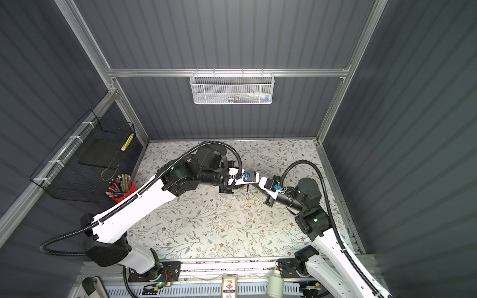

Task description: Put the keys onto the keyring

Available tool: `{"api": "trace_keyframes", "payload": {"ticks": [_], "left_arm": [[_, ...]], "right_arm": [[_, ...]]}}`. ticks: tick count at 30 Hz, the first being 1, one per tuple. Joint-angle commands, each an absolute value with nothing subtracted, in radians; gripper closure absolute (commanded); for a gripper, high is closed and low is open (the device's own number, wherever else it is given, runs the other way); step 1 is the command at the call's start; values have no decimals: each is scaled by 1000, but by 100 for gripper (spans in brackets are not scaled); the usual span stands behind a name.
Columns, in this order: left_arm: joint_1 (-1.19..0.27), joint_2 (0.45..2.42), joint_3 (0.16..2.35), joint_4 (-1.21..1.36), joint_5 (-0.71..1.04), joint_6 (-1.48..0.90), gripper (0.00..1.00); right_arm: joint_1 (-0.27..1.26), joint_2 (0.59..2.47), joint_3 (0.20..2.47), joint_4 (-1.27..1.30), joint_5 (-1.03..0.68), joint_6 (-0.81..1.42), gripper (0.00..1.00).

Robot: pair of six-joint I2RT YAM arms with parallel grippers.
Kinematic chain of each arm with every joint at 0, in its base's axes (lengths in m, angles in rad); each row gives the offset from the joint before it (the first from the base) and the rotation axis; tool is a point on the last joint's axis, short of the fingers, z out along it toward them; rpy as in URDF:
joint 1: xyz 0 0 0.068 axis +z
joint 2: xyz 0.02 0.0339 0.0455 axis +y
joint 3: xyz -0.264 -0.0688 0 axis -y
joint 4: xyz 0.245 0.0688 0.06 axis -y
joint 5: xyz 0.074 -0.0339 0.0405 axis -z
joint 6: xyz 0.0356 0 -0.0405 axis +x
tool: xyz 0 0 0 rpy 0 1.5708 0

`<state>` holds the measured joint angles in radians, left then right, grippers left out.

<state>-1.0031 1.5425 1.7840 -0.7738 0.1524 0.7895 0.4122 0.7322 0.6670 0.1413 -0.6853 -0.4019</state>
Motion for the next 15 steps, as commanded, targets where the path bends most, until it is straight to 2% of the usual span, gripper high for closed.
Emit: {"api": "trace_keyframes", "payload": {"ticks": [1, 7, 9, 11, 15], "left_arm": [[-961, 1465, 1713, -657, 191, 682, 66], [-925, 1384, 1554, -488, 285, 532, 62], [-924, 1373, 1519, -453, 303, 490, 65], [-924, 1366, 1484, -422, 321, 457, 72], [-924, 1358, 1432, -355, 322, 393, 71]], "right_arm": [[414, 722, 641, 263, -688, -333, 100], [413, 740, 617, 371, -697, -258, 100], [413, 743, 611, 399, -693, -242, 100], [414, 745, 611, 414, -692, -232, 100], [413, 747, 598, 464, -689, -208, 100]]}}
